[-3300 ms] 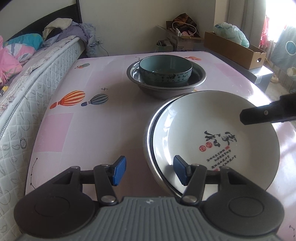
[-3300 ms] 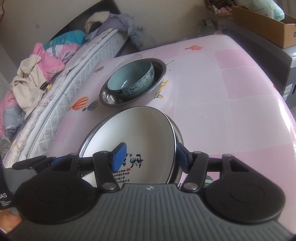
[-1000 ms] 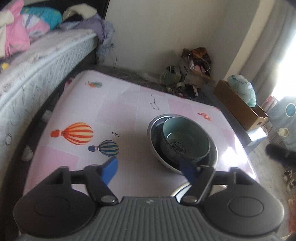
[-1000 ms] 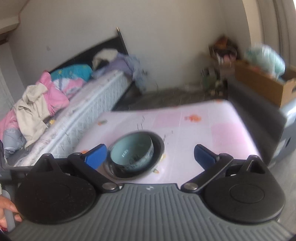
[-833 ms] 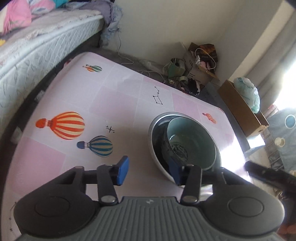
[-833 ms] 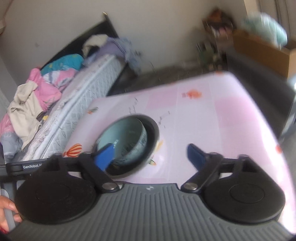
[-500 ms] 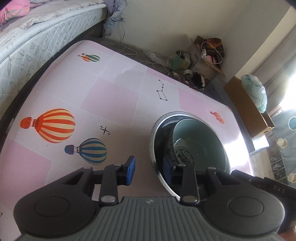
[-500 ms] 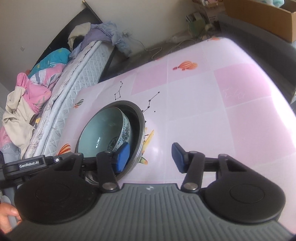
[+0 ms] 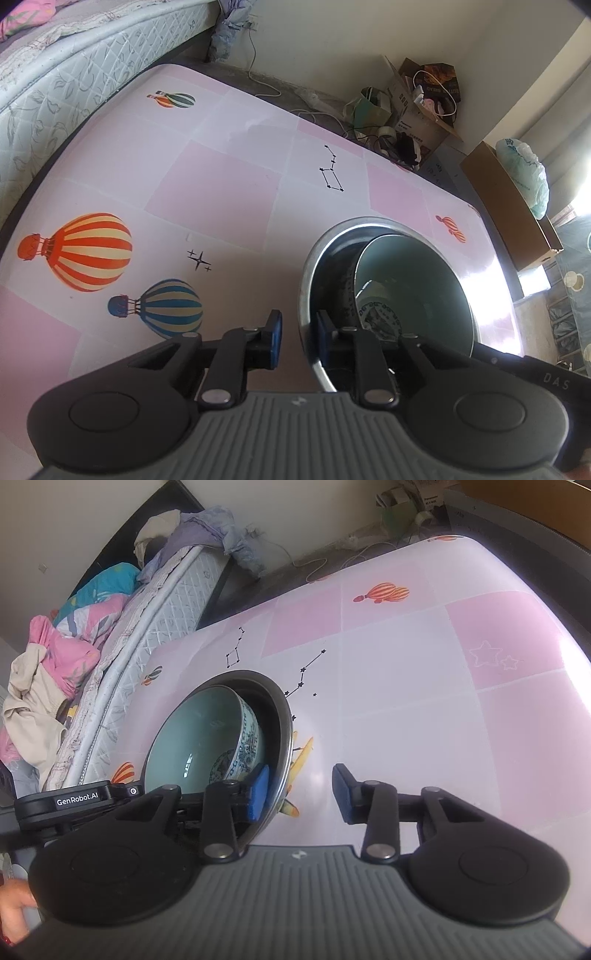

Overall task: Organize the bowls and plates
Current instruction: 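Close both tools on the steel bowl rim, then lift the bowl stack with both tools and carry it over the white plate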

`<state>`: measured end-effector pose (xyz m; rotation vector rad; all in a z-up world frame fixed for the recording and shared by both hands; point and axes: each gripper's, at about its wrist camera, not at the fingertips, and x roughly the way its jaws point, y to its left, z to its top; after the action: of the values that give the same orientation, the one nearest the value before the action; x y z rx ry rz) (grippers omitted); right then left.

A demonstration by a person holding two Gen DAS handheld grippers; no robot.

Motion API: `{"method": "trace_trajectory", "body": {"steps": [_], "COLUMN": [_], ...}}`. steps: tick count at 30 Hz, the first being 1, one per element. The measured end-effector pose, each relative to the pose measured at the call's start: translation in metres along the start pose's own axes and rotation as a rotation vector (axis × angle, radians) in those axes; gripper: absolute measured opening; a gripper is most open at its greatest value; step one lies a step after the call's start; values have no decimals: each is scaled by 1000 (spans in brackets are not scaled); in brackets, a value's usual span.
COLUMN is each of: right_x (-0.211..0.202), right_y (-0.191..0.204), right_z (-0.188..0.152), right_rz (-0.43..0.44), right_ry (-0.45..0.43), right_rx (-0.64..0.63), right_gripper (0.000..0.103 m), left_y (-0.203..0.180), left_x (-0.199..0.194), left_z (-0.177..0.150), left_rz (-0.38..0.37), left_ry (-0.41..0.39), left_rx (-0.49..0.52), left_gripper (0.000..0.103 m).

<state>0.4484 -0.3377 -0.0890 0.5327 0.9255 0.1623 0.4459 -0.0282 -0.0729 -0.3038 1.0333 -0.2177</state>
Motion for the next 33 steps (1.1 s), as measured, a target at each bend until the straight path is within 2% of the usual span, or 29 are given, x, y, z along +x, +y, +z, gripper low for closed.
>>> {"method": "trace_trajectory", "body": {"steps": [6, 10, 14, 22, 33], "right_x": [11, 14, 13, 8, -5], "right_y": [3, 8, 20, 20, 23], "right_z": [5, 5, 2, -1, 5], "right_rz": [1, 18, -24, -35, -46], "right_ry": [4, -9, -28, -45, -75], "right_rx": [0, -4, -56, -74, -93], "right_gripper": [26, 10, 10, 10, 11], "left_y": [-4, -9, -9, -13, -18], "left_x": [4, 3, 0, -7, -10], "left_z": [-1, -3, -4, -3, -6], "left_rz": [5, 29, 27, 43, 25], "left_ry": [-4, -19, -28, -40, -66], "left_rx": [1, 24, 23, 37, 58], "left_gripper": [11, 11, 11, 11, 12]}}
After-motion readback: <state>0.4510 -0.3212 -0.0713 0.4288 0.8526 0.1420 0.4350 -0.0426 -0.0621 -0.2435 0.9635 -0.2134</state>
